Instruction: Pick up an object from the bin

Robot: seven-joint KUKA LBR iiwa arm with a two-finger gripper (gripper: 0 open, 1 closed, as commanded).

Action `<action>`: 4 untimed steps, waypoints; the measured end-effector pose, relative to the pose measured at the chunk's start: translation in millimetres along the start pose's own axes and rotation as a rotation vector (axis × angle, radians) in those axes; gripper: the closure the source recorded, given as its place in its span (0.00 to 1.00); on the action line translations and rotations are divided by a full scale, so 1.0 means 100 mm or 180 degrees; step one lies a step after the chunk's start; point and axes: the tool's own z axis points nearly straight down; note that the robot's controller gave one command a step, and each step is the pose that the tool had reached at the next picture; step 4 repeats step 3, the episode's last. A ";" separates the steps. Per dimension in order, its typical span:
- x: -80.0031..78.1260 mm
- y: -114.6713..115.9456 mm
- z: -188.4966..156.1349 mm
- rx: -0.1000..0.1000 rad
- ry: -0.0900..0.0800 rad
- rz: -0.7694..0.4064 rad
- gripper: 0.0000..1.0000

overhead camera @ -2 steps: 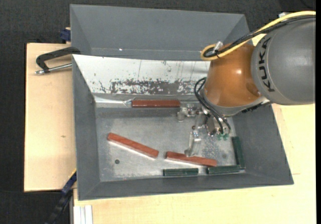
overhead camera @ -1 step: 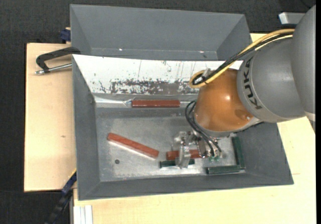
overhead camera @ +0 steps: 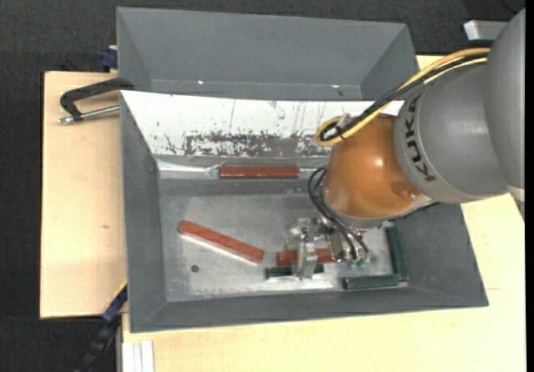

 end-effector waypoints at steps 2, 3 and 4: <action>-0.24 -0.04 -0.59 0.0004 -0.0030 0.0040 1.00; -0.04 -0.27 -1.57 0.0004 -0.0025 0.0086 1.00; -0.04 -0.27 -1.57 0.0004 -0.0025 0.0086 1.00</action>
Offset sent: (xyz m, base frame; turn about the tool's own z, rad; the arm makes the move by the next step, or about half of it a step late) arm 0.0191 -0.0007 0.0606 0.0143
